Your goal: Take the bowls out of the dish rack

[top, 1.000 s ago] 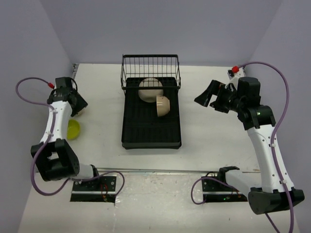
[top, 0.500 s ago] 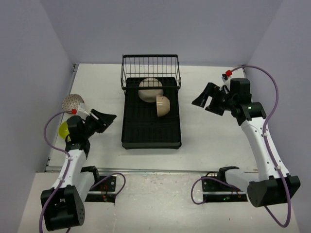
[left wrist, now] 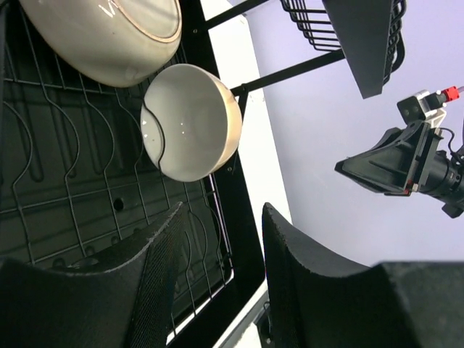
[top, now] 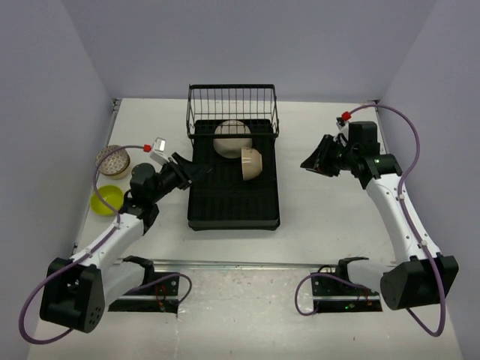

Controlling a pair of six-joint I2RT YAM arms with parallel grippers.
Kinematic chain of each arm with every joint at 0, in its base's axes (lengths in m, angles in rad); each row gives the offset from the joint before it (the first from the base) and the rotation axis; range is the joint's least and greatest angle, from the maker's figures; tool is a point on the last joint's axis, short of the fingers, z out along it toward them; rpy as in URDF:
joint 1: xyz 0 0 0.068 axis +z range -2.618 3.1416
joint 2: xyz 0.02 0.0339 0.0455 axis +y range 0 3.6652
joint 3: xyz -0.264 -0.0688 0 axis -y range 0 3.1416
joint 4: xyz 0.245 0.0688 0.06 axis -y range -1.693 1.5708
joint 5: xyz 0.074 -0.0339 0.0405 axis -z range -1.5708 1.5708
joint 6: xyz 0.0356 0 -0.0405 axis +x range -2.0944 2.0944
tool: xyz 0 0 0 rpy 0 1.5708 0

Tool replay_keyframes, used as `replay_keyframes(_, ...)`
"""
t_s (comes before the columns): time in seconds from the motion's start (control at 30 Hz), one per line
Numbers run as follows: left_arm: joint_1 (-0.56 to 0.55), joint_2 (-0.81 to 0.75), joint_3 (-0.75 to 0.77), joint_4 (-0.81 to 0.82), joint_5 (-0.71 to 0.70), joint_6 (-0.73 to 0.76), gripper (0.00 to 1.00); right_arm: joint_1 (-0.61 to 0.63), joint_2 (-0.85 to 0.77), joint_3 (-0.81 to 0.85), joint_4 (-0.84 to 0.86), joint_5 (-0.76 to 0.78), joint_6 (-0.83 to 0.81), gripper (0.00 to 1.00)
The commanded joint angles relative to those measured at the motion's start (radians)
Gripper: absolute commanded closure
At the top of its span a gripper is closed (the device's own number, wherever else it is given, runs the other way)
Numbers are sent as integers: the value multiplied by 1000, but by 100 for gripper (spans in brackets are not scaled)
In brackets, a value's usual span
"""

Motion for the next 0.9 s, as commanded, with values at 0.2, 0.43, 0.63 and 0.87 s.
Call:
replay_keyframes(0.2,-133,132,5,241,-166,-15,53,3,64,-14,78,-35,-11,66)
replay_keyframes(0.43,-184,245,-46,492,-182,-12,53,3,95,-20,97,-38,-26,65)
replay_keyframes(0.63,-187,309,-106,658,-214,-68,53,3,108,-35,118,-39,-37,64)
replay_keyframes(0.87,-239,425,-103,798,-242,-102,55,3,141,-11,124,-45,-49,63)
